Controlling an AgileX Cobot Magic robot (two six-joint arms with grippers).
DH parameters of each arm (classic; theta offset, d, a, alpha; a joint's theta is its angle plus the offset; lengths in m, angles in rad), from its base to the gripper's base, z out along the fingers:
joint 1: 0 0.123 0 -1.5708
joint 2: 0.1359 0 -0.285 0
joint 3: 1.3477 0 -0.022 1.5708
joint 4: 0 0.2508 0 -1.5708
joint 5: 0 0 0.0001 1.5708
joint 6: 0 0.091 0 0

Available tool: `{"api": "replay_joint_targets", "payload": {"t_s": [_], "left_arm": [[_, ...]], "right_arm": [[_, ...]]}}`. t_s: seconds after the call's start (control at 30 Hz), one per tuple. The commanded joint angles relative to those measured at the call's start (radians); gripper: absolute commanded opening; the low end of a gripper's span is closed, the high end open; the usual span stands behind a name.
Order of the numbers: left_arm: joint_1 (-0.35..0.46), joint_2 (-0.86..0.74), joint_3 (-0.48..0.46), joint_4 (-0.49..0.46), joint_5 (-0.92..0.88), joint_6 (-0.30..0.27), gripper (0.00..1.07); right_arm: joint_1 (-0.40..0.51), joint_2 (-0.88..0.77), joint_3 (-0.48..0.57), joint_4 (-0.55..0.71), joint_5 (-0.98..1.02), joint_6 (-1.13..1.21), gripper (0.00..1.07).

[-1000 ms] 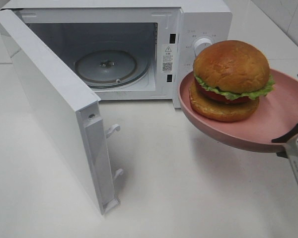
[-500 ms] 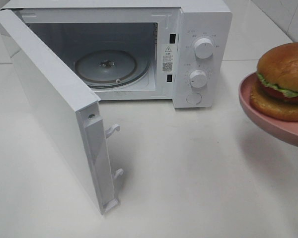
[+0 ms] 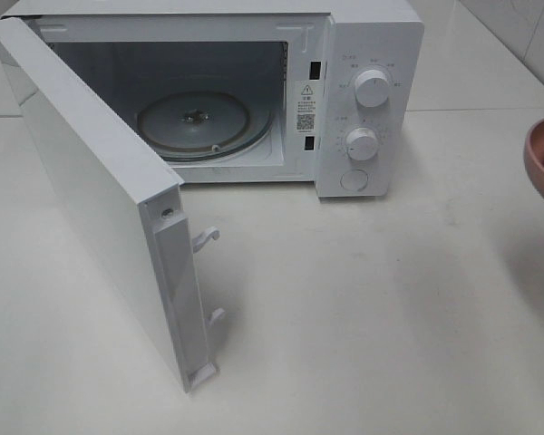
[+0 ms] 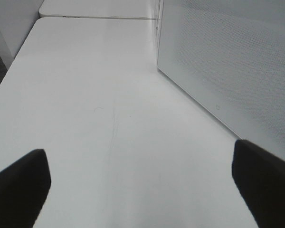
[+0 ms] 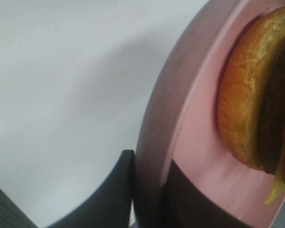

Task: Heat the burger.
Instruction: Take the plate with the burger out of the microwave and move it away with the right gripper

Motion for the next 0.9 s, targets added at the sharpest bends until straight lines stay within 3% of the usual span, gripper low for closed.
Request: {"api": "replay_joint_targets", "payload": {"t_s": [0.03, 0.3, 0.37, 0.9], "left_arm": [[0.003, -0.019, 0.003, 0.003, -0.012, 0.001, 0.95], [0.003, -0.019, 0.003, 0.003, -0.012, 0.001, 0.95], [0.003, -0.019, 0.003, 0.003, -0.012, 0.001, 0.95], [0.003, -0.019, 0.003, 0.003, -0.012, 0.001, 0.95]], "right_arm": [[-0.005, 0.002, -0.006, -0.105, 0.018, 0.092, 0.00], [-0.005, 0.116, -0.006, -0.177, 0.098, 0.353, 0.00], [-0.005, 0.184, -0.006, -0.193, 0.105, 0.514, 0.00], [-0.005, 0.490, -0.011, -0.230, 0.099, 0.992, 0.00]]}}
